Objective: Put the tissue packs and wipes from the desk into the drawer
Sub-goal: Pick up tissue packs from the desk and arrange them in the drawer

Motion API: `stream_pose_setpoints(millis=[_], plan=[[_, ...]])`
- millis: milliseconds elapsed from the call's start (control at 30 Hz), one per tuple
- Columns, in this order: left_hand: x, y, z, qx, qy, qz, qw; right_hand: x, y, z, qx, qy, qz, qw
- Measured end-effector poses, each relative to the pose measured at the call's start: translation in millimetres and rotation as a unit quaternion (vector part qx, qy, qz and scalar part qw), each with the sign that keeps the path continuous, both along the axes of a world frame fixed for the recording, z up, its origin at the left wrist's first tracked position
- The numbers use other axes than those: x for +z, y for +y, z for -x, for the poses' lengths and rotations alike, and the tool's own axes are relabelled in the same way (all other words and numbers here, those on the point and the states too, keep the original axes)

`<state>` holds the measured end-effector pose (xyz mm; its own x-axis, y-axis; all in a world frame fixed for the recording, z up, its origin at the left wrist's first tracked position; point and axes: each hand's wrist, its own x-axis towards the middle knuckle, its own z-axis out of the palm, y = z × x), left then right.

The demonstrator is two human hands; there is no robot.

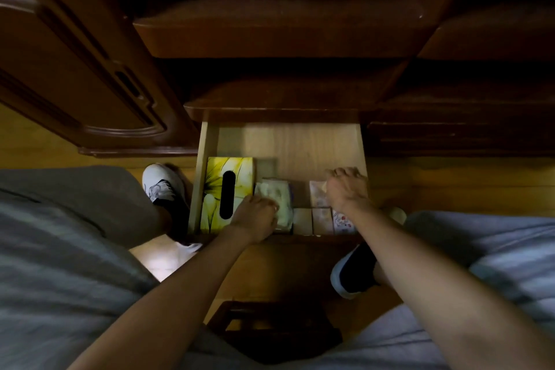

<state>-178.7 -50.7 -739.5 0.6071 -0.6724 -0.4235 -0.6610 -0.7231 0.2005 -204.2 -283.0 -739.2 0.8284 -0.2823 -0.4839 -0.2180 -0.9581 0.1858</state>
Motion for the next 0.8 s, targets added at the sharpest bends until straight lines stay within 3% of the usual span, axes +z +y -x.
stream_pose_setpoints(millis=[167,300,367,433,500,533,567,600,700,733,800], plan=[[50,-10,-18,0.03,0.038,0.013,0.999,67,-1,-9,-0.012,-0.024,-0.113,0.993],[138,-19,-60,0.07,-0.084,0.115,0.987,162,-10,-26,-0.028,-0.244,-0.166,0.955],[203,-20,-84,0.085,-0.182,0.217,0.955,225,-14,-37,0.008,-0.425,-0.16,0.891],[274,-20,-104,0.078,-0.272,0.317,0.905,292,-18,-50,0.076,-0.61,-0.108,0.781],[340,-23,-120,0.065,-0.349,0.384,0.852,357,-25,-67,0.105,-0.721,-0.058,0.683],[368,-26,-126,0.061,-0.378,0.401,0.832,384,-29,-77,0.107,-0.738,-0.044,0.665],[391,-31,-132,0.057,-0.4,0.408,0.819,406,-33,-86,0.103,-0.729,-0.036,0.676],[410,-36,-139,0.055,-0.416,0.408,0.811,422,-38,-96,0.089,-0.691,-0.033,0.717],[441,-55,-168,0.065,-0.417,0.388,0.82,436,-51,-121,0.032,-0.486,-0.033,0.873],[445,-61,-180,0.075,-0.404,0.378,0.829,432,-54,-125,0.028,-0.447,-0.032,0.893],[448,-76,-206,0.096,-0.378,0.357,0.849,423,-59,-133,0.048,-0.462,-0.006,0.885]])
